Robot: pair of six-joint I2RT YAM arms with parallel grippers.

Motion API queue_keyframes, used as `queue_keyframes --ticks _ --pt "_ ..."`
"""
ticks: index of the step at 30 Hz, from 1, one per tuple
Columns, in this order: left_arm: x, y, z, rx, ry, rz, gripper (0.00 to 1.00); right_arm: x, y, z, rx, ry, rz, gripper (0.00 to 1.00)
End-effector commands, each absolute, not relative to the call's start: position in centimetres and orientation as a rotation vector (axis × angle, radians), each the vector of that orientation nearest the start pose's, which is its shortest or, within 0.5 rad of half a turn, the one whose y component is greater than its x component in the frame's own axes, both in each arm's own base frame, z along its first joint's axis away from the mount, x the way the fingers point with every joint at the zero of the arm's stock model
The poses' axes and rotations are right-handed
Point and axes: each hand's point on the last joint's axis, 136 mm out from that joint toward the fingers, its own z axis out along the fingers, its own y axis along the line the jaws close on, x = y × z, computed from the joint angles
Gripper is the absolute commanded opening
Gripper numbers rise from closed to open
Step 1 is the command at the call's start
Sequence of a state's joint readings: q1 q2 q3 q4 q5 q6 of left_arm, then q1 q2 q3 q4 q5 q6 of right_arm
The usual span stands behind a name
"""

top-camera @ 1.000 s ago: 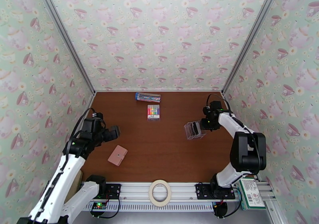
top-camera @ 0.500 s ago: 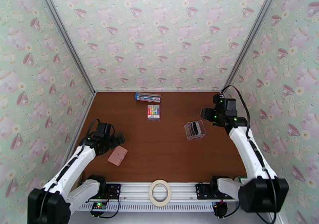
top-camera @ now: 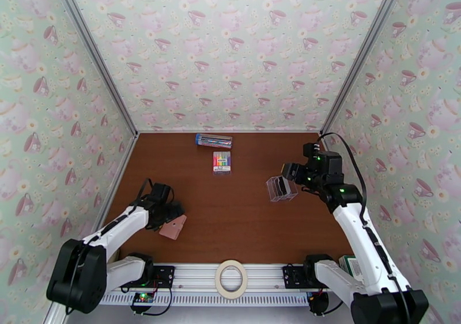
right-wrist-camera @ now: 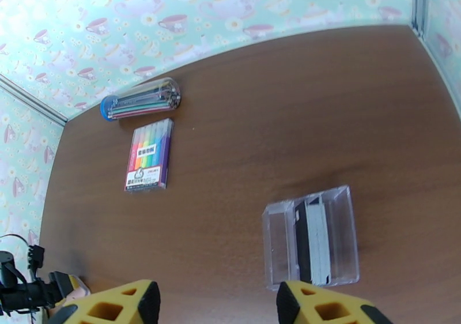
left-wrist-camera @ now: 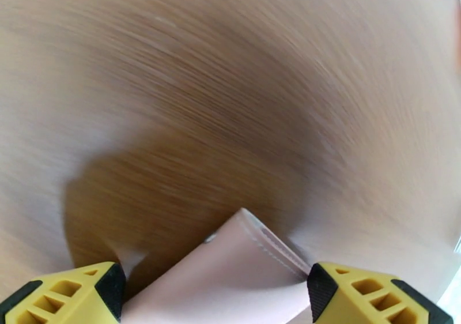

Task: Put the credit cards into the card holder

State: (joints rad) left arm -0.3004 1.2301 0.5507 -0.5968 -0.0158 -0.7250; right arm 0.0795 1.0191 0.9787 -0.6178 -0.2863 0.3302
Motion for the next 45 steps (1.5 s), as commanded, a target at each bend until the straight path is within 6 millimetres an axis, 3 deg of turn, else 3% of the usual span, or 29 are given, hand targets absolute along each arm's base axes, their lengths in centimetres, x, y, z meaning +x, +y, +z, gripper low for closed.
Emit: queue_keyframes --ticks 1,13,17,19,21,25,30,36,40,45 --pt "22.1 -10.2 2.2 -0.581 2.824 -0.306 0.87 31.1 8.2 24.5 0.128 2.236 0.607 0.59" --pt "19.7 -23.9 6.4 -0.292 2.797 -0.649 0.87 29.1 9.5 21.8 0.177 2.308 0.715 0.58" --pt "19.2 -27.0 7.0 -0.189 2.811 -0.673 0.87 28.3 9.9 21.0 0.205 2.34 0.751 0.58" --pt "19.1 -27.5 7.3 -0.154 2.823 -0.651 0.87 28.0 10.2 20.7 0.221 2.358 0.771 0.57" --pt "19.4 -27.3 8.2 -0.106 2.807 -0.612 0.87 27.6 10.7 20.4 0.231 2.379 0.799 0.55" --pt "20.4 -23.8 9.9 -0.089 2.741 -0.483 0.89 26.7 12.9 19.2 0.205 2.439 0.831 0.54" --pt "19.8 -19.8 8.5 -0.169 2.786 -0.431 0.88 25.7 16.9 16.9 0.16 2.538 0.865 0.54" --pt "18.1 -17.0 5.9 -0.268 2.828 -0.433 0.87 24.3 22.3 13.7 0.03 2.647 0.846 0.53" --pt "17.6 -16.7 4.0 -0.323 2.835 -0.51 0.82 23.7 24.9 12.5 -0.038 2.673 0.781 0.5" --pt "17.5 -17.5 2.8 -0.321 2.846 -0.564 0.71 22.9 27.6 10.5 -0.007 2.685 0.892 0.49"
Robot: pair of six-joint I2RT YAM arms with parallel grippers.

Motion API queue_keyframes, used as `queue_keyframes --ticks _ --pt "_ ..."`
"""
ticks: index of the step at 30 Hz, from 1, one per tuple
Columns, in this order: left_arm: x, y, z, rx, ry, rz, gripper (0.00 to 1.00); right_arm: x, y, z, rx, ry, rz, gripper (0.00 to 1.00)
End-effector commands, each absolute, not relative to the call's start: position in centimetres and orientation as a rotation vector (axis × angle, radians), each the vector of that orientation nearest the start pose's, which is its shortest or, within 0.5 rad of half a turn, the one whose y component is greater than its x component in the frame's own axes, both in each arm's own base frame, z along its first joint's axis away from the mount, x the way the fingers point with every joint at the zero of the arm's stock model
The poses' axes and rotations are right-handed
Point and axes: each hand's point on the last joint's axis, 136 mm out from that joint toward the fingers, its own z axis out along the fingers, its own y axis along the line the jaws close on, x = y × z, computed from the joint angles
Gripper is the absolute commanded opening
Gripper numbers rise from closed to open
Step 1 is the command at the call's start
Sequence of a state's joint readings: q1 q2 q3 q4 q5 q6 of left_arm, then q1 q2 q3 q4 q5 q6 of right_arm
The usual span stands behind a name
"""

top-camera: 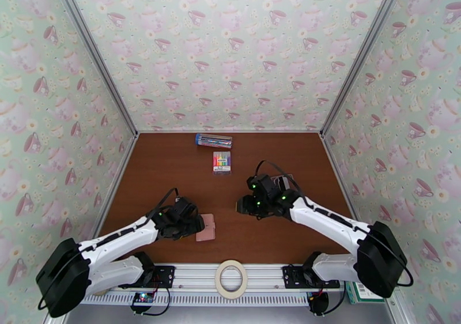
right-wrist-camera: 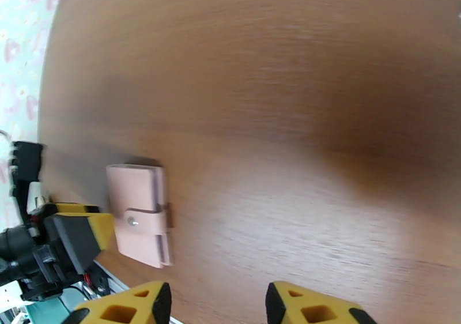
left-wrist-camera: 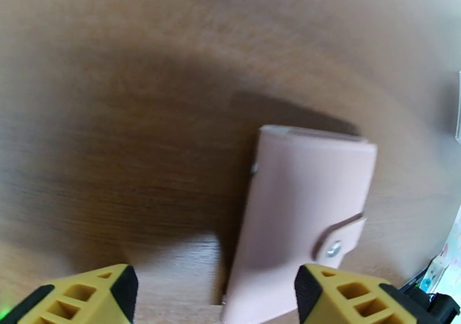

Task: Put the credit cards into the card holder

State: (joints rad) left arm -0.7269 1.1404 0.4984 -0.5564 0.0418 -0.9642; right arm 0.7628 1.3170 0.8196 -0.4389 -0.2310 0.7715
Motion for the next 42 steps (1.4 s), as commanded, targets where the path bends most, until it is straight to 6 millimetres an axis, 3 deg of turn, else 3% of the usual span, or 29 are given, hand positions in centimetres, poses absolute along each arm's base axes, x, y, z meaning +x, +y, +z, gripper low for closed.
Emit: queue_keyframes --ticks 1,5,12,16,27,33,42 --pt "17.5 -17.6 2.6 -0.32 2.848 -0.567 0.7 22.7 27.8 9.9 -0.004 2.707 0.887 0.49" --pt "18.0 -18.3 2.5 -0.301 2.828 -0.6 0.6 21.7 29.2 7.8 -0.036 2.756 0.869 0.49" --pt "18.9 -21.9 3.4 -0.196 2.801 -0.7 0.38 21.9 29.4 7.0 -0.02 2.763 0.839 0.47" --pt "19.1 -24.6 4.1 -0.124 2.792 -0.747 0.32 22.1 29.0 7.0 -0.032 2.76 0.802 0.46" --pt "19.1 -32.6 5.8 0.048 2.765 -0.863 0.28 22.5 26.4 7.1 0.028 2.75 0.715 0.44" --pt "18.4 -33.1 4.9 0.045 2.8 -0.868 0.29 22.9 24.2 7.4 0.077 2.744 0.678 0.44" --pt "17.9 -31.0 4.9 -0.008 2.811 -0.799 0.34 22.1 23.3 7.4 0.077 2.813 0.622 0.43"
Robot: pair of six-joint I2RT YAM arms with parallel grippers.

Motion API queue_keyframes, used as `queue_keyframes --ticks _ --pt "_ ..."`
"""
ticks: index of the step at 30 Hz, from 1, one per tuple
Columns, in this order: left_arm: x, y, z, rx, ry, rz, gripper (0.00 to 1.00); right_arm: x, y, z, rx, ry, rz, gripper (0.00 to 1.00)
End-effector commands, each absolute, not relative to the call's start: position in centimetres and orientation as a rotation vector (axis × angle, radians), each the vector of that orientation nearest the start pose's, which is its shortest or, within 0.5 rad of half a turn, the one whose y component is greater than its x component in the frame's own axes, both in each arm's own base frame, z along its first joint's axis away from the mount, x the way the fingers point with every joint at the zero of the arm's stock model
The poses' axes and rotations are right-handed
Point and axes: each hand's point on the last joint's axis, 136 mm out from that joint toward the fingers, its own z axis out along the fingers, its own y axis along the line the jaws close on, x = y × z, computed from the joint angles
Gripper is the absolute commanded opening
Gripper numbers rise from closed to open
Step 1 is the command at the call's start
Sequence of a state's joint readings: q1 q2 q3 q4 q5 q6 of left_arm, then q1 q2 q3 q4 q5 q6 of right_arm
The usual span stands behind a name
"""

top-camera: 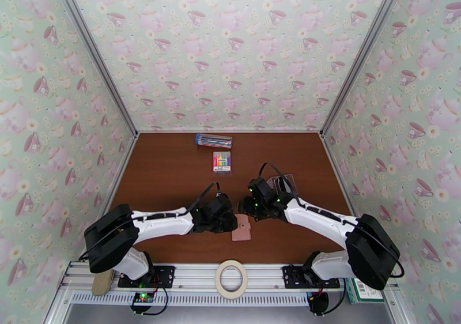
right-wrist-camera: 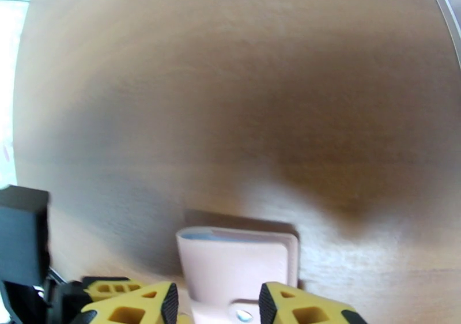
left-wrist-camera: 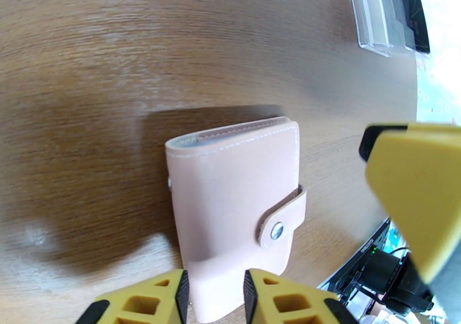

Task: Put the credit cards into the card holder

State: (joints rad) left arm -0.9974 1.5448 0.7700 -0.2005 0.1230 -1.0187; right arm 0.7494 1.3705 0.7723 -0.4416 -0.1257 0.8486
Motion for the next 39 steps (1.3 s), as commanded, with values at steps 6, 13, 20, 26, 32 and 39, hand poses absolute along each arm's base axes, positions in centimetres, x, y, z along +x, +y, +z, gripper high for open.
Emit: queue_keyframes --ticks 6,13,20,26,32,39 --pt "17.9 -30.8 4.9 -0.038 2.799 -0.845 0.25 21.4 23.3 7.6 0.062 2.871 0.591 0.36" --pt "18.2 -30.7 4.8 -0.059 2.784 -0.905 0.22 20.3 24.8 7.3 -0.023 2.935 0.51 0.34" --pt "18.5 -28.9 4.6 -0.125 2.771 -0.92 0.22 19.6 25.3 5.9 -0.071 3.004 0.395 0.32" --pt "19.0 -26.9 4.7 -0.189 2.753 -0.911 0.22 19.4 25.5 5.3 -0.114 3.03 0.323 0.31" --pt "19.2 -25.5 4.9 -0.222 2.74 -0.894 0.23 19.3 25.3 5.0 -0.161 3.036 0.226 0.31" --pt "19.2 -25.4 4.7 -0.224 2.743 -0.889 0.23 18.6 25.9 4.4 -0.205 3.05 0.179 0.32"
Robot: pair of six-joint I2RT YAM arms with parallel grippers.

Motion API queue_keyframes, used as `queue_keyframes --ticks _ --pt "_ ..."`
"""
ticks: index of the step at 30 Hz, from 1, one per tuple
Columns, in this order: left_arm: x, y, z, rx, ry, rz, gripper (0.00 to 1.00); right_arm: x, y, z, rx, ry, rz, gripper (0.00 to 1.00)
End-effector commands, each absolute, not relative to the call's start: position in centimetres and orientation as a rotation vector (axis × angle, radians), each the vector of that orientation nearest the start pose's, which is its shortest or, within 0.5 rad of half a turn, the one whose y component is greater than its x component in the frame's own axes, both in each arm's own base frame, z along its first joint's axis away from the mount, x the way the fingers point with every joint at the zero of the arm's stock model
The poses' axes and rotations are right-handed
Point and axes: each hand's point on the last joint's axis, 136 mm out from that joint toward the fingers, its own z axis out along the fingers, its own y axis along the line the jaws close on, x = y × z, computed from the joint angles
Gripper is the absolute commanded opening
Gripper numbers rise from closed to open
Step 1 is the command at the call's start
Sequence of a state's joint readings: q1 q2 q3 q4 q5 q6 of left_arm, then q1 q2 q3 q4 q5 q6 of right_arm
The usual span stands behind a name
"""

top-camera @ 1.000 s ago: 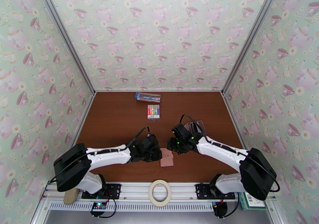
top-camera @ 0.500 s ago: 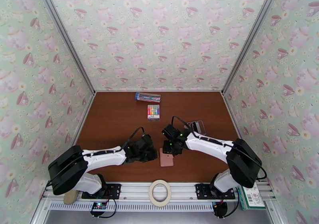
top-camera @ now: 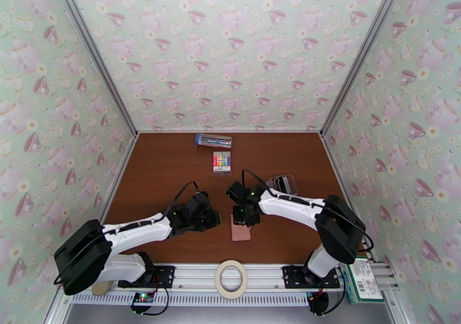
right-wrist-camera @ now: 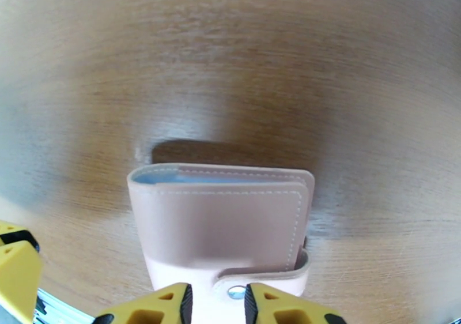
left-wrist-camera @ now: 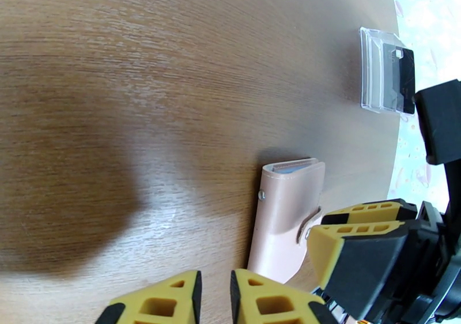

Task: Put the credit cards into the card holder

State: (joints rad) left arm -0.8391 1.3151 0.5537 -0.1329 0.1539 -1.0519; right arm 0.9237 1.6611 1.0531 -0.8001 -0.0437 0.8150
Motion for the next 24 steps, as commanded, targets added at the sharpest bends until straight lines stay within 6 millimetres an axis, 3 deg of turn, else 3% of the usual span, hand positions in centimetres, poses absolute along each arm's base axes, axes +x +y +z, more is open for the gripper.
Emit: queue_keyframes --ticks 1,24 --pt "19.2 -25.4 4.8 -0.224 2.741 -0.89 0.23 18.6 25.9 4.3 -0.205 3.051 0.176 0.32" --pt "19.2 -25.6 4.3 -0.22 2.759 -0.887 0.24 18.5 24.8 0.9 -0.23 3.071 -0.001 0.31"
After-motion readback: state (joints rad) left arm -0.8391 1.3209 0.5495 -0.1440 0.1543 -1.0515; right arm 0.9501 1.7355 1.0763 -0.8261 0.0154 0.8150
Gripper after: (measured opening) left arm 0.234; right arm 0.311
